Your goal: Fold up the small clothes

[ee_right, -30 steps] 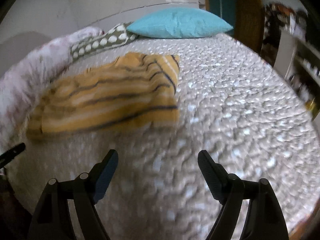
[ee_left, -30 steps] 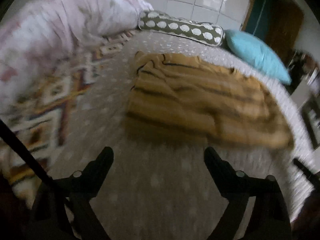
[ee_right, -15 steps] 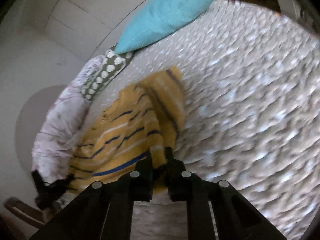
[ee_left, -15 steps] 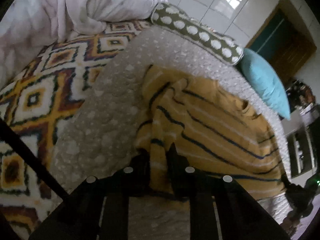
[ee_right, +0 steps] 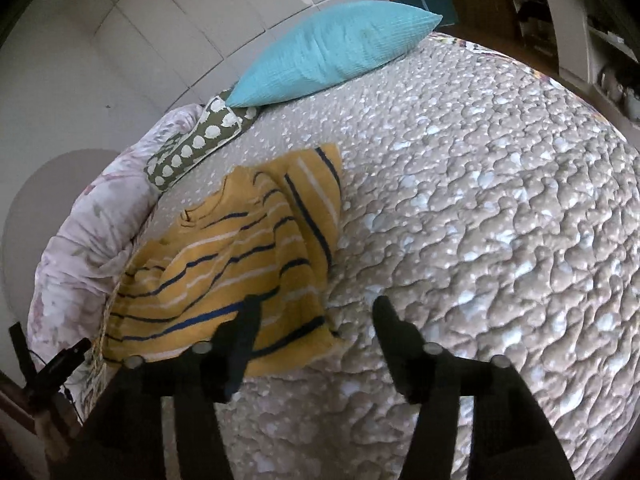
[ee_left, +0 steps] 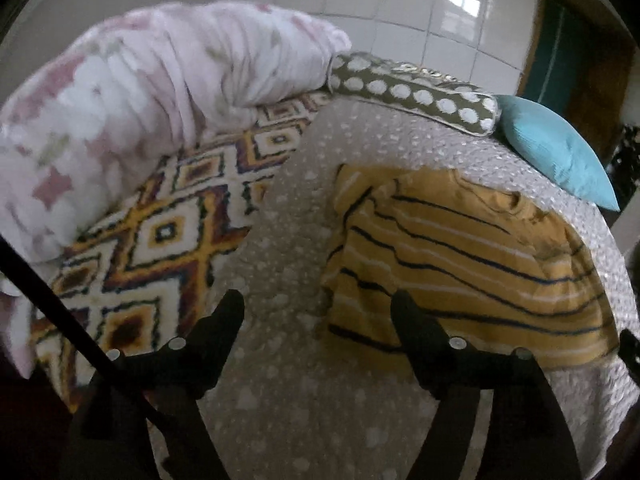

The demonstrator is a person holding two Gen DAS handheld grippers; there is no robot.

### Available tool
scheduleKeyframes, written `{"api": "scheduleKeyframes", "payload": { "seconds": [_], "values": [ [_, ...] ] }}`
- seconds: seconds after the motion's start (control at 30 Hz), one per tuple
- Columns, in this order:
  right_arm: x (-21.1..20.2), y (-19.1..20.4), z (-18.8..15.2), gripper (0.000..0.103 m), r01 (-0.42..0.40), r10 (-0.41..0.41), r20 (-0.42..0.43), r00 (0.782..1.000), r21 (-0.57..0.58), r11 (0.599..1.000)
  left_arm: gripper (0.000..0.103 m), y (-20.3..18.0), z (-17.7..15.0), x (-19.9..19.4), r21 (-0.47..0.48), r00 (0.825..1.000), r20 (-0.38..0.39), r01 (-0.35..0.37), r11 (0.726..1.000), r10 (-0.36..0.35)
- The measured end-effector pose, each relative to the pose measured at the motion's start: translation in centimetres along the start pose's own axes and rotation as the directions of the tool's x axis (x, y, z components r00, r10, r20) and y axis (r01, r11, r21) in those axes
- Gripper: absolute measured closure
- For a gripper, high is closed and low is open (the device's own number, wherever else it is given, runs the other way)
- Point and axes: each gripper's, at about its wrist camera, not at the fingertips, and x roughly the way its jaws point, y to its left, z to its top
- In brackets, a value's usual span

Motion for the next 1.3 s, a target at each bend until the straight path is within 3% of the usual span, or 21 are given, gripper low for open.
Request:
{"api": "scheduleKeyframes", "payload": {
  "seconds": [0.2,0.4,0.47,0.5,0.53,0.67,0.77,0.87,0.97,1.03,1.13,1.23,1.3],
  "values": [
    [1.7,-0.9,-1.2,0.036,-0.055,0.059,-0.041,0.997,0.083,0.995,0.026,-1.5,-2.0,-2.0,0.011,0.998,-0.022,0.059,0.998,-0.059],
    [4.4,0.0,0.4,0.032,-0.096,0.098,-0.004,0.995,0.141,0.985,0.026,-2.2,-4.0,-3.0,-0.005,0.994,-0.029,0.109,0.994,-0.109],
    [5.8,0.6,1.1,0.04,-0.078,0.081,-0.013,0.997,0.144,0.986,0.026,-2.0,-4.4,-3.1,-0.017,0.992,-0.028,0.121,0.993,-0.121],
    [6.3,0.8,1.4,0.067,-0.055,0.059,-0.026,0.998,0.147,0.988,0.026,-1.5,-4.6,-3.2,-0.028,0.992,-0.026,0.124,0.992,-0.124],
    [6.5,1.2,1.9,0.076,-0.039,0.046,-0.039,0.998,0.157,0.987,0.026,-1.2,-4.7,-3.3,-0.035,0.992,-0.022,0.122,0.992,-0.123],
    [4.7,6.4,3.7,0.083,0.065,-0.065,0.015,0.998,0.022,0.998,0.026,1.5,-5.2,-3.9,-0.063,0.996,0.017,0.084,0.994,-0.083],
    [3.8,14.2,4.5,0.084,0.1,-0.089,0.076,0.993,-0.16,0.982,0.026,3.8,-5.4,-4.1,-0.084,0.997,0.043,0.059,0.995,-0.056],
    [5.0,23.7,3.3,0.084,0.07,-0.041,0.09,0.995,-0.351,0.934,0.026,6.7,-5.7,-4.5,-0.134,0.997,0.067,0.049,0.99,-0.04],
    [9.1,32.1,0.1,0.084,0.005,-0.001,0.008,1.0,-0.508,0.861,0.026,9.8,-6.4,-4.7,-0.195,0.997,0.07,0.035,0.98,-0.022],
    [13.6,36.4,-3.5,0.084,-0.005,-0.045,-0.066,0.997,-0.606,0.795,0.026,11.9,-6.9,-4.7,-0.237,0.998,0.064,0.017,0.971,-0.002],
    [19.6,39.0,-8.3,0.084,0.035,-0.169,-0.114,0.979,-0.723,0.69,0.026,14.7,-7.7,-5.0,-0.291,0.998,0.061,-0.004,0.957,0.022],
    [20.5,40.1,-10.2,0.077,0.115,-0.212,-0.022,0.977,-0.784,0.61,0.026,16.7,-8.5,-5.5,-0.325,0.997,0.071,-0.012,0.946,0.037],
    [20.0,40.6,-10.3,0.07,0.09,-0.198,-0.041,0.979,-0.789,0.608,0.026,17.6,-8.7,-5.6,-0.342,0.996,0.073,-0.015,0.94,0.042]
  ]
}}
